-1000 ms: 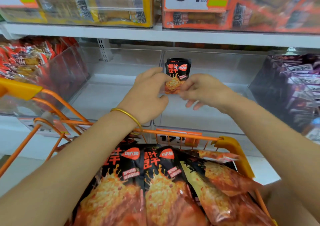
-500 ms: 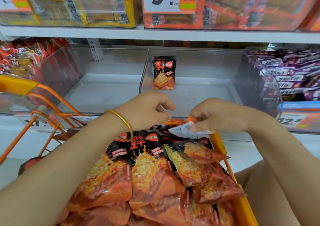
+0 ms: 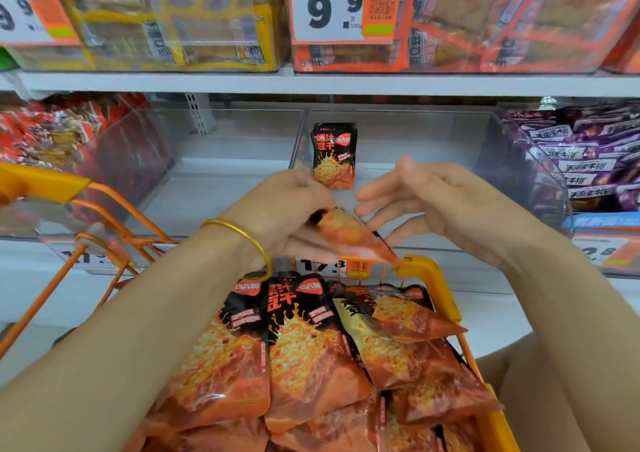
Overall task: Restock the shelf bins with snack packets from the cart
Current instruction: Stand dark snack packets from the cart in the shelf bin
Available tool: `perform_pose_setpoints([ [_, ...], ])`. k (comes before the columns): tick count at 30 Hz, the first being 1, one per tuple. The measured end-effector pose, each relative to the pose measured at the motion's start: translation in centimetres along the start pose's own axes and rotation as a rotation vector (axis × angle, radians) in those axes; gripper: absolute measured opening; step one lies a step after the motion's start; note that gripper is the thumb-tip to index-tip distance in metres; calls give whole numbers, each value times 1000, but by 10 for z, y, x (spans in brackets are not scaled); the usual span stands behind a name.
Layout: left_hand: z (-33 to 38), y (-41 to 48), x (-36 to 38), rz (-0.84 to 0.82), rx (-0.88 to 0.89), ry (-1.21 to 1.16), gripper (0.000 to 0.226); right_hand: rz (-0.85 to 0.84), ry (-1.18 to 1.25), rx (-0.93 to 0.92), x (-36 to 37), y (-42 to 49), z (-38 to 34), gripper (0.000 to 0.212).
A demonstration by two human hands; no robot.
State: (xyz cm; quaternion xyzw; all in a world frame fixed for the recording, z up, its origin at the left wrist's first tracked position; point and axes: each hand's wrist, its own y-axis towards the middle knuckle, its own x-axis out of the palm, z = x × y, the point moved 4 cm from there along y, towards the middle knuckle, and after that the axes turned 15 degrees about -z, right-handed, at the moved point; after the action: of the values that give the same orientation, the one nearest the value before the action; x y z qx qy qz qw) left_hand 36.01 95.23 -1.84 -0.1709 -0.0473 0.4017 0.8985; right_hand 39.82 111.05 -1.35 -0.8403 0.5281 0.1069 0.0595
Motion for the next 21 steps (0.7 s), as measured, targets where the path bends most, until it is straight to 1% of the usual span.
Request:
perform_pose_setpoints([
  [1,0,0,-2,20,26,35,4,28,58,52,-5,2,7,49],
  [3,-1,4,-6,17,72,121,12,99,42,161,-13,9,20,43],
  [4,-2,6,-7,10,98,138,16,101,37,219,-13,13,26,40],
  [6,-2,11,-12,20,163,137,21,21,143,297,-9,22,35,41],
  [8,-2,19,-16,60,207,135,22,-89,284,324,-1,29,40,40],
  [9,0,23,-18,78,217,131,22,-113,332,328,1,32,41,34],
  [11,3,29,-20,114,222,124,18,-77,393,326,-2,41,46,17],
  [12,5,32,-23,148,229,180,16,-25,412,329,-8,47,50,11],
  [15,11,38,-39,374,266,592,26,157,396,398,-33,65,67,7],
  [16,11,41,-45,437,258,718,31,213,361,419,-42,73,74,9],
  [17,10,46,-50,468,242,820,36,264,318,442,-49,81,81,14],
  [19,5,59,-54,443,197,991,45,325,243,470,-60,101,95,22],
  [21,-1,70,-53,381,172,1091,49,375,144,456,-67,124,105,26],
])
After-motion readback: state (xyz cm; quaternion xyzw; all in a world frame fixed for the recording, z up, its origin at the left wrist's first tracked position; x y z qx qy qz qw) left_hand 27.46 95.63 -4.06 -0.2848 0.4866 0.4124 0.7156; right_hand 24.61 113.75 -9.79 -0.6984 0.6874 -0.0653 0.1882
